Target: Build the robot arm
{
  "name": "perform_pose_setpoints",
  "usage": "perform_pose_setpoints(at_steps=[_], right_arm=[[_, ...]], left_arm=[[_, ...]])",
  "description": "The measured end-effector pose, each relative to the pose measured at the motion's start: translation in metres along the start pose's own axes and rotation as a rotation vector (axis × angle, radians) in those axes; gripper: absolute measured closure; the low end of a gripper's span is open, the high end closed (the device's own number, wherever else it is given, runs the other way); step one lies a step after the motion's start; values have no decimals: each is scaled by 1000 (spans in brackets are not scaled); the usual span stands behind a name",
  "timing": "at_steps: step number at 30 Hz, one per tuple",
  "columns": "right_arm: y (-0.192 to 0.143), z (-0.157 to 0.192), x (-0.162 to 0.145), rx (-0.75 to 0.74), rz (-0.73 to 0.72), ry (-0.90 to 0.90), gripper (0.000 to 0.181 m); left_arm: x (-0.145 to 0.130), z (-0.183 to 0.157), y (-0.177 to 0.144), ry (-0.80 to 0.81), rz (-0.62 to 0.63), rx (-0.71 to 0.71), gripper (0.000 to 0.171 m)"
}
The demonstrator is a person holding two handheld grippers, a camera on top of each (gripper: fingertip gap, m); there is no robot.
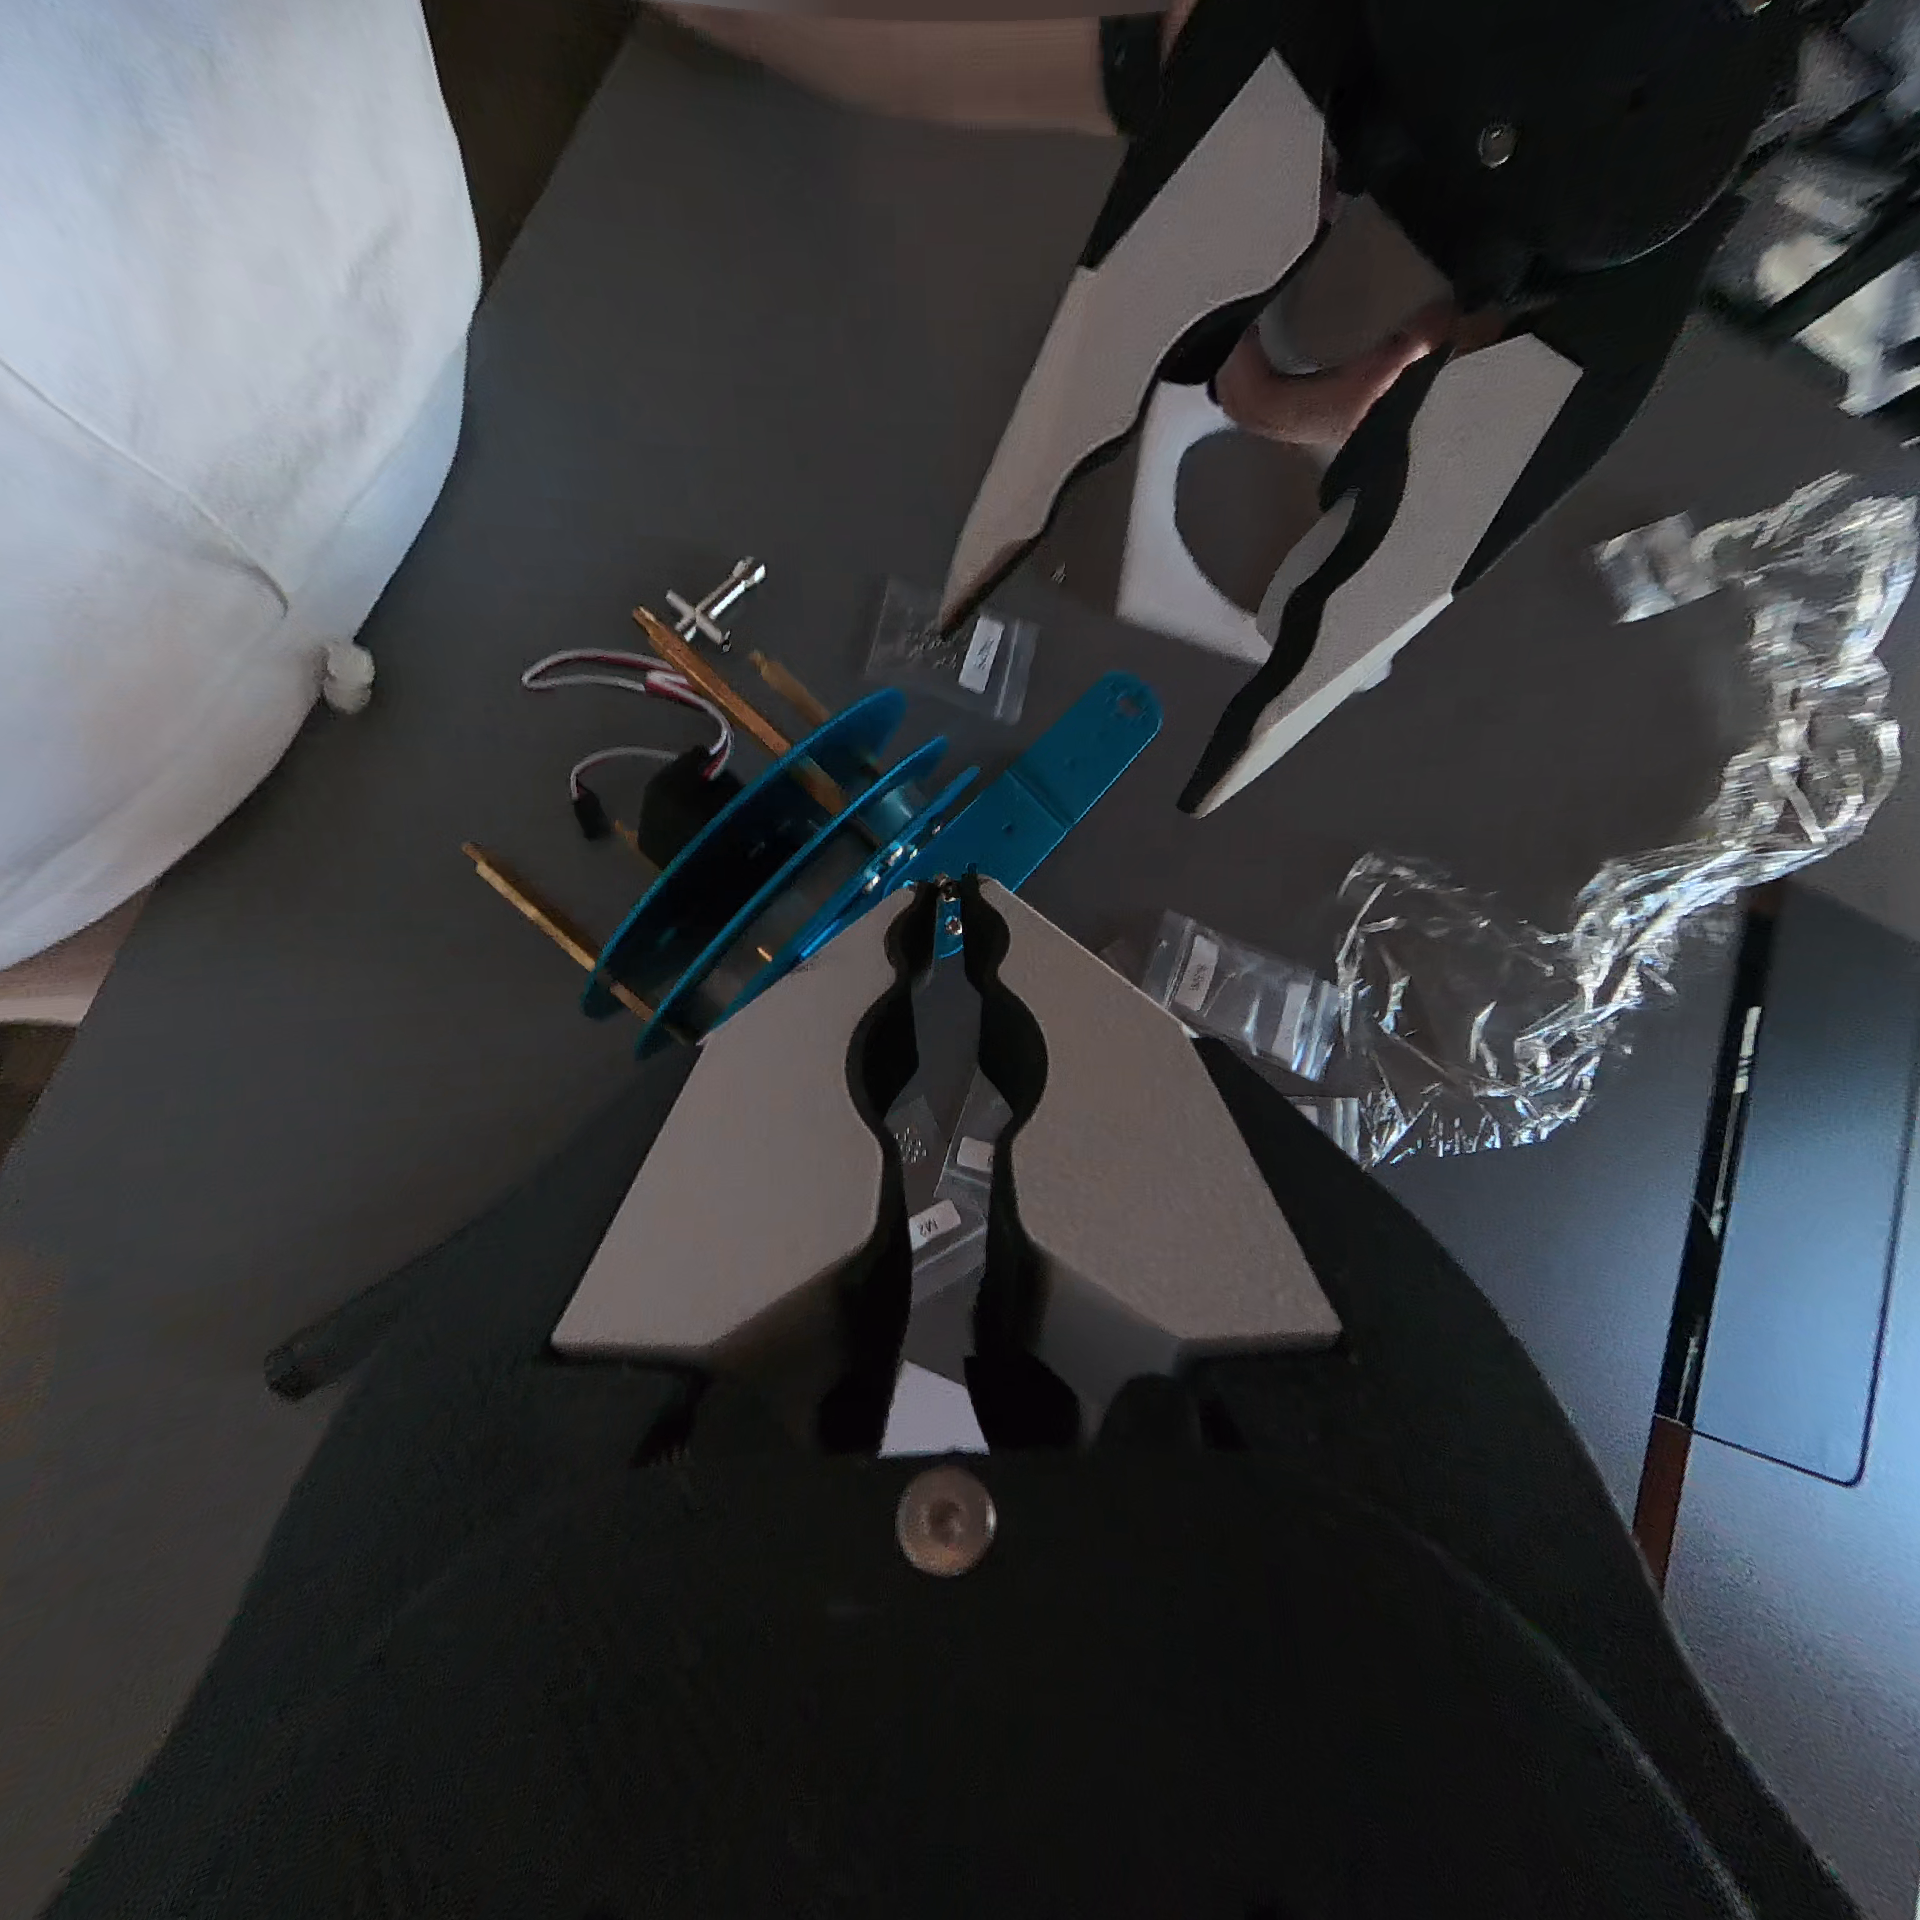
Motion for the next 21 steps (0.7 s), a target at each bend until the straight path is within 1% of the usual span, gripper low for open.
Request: perform_pose_setpoints(at_steps=[3, 5, 9, 11, 13, 17, 21], right_arm=[[11, -13, 2, 105, 67, -16, 178], [21, -19, 3, 178, 116, -31, 177], [41, -27, 6, 289, 208, -79, 177], [47, -30, 6, 322, 254, -110, 177], [50, -32, 6, 348, 310, -131, 177], [54, -35, 12, 411, 348, -152, 177], [59, -35, 15, 437, 410, -181, 177]], left_arm=[[-7, 1, 11, 12, 41, -30, 100], [-12, 3, 16, 18, 66, -26, 96], [-21, 6, 14, 16, 70, -46, 97], [-30, 12, 4, -7, 77, -45, 98], [-36, 19, -12, -50, 56, -44, 98], [-38, 26, -43, -82, -26, 5, 102], [-40, 27, -61, -87, -55, 49, 102]])
Point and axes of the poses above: each gripper's, where its closed fingertips meet, y out along the fingers, x out of its top, z = x × y across the jaws, the point moved 8 cm from there along -y, back along the fingers, and after that the axes turned 13 degrees about z, right-handed, at the moved point
